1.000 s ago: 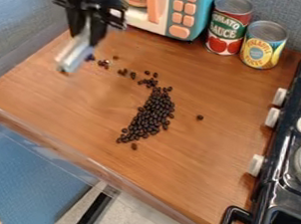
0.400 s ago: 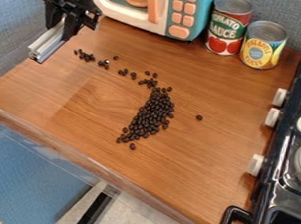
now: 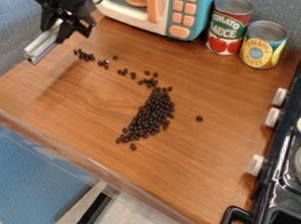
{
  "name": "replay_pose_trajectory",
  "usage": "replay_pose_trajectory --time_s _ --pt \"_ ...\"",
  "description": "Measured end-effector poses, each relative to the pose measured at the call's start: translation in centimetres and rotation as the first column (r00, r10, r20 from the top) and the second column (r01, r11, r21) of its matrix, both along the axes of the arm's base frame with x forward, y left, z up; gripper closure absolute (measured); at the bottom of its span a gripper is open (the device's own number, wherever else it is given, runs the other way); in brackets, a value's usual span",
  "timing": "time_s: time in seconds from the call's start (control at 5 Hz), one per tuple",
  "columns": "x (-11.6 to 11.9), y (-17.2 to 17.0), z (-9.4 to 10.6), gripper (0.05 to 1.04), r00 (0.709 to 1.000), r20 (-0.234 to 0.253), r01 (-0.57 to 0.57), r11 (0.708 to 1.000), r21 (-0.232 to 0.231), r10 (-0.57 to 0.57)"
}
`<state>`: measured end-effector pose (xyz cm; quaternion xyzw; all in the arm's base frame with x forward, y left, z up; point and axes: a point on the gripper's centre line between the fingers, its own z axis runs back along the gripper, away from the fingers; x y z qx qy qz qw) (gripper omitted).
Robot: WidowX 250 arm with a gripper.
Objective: Sweep into pile
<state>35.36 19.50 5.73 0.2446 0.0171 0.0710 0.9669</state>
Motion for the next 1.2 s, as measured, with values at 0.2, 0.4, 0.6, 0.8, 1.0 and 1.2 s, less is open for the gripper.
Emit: replay_pose_trajectory --time_s 0.2,0.4,0.6,0.8,1.0,1.2 --pt "0.9 0.6 -0.8 0.72 1.0 0.005 -0.01 1.0 0.02 0.01" --pt "1.3 0.9 -1.5 0.721 1.0 0.003 -0.027 0.999 0.029 0.027" --pt "1.5 1.0 -2.4 0.721 1.0 -0.011 -0.028 0.999 0.032 0.029" --pt "1.6 1.0 -2.5 0.721 1.0 -0.014 -0.013 0.999 0.03 0.014" --pt "1.9 0.8 -2.5 0.72 1.0 -0.006 0.003 1.0 0.03 -0.003" --pt "2.0 -0.4 -3.4 0.721 0.999 -0.014 0.049 0.999 0.012 -0.049"
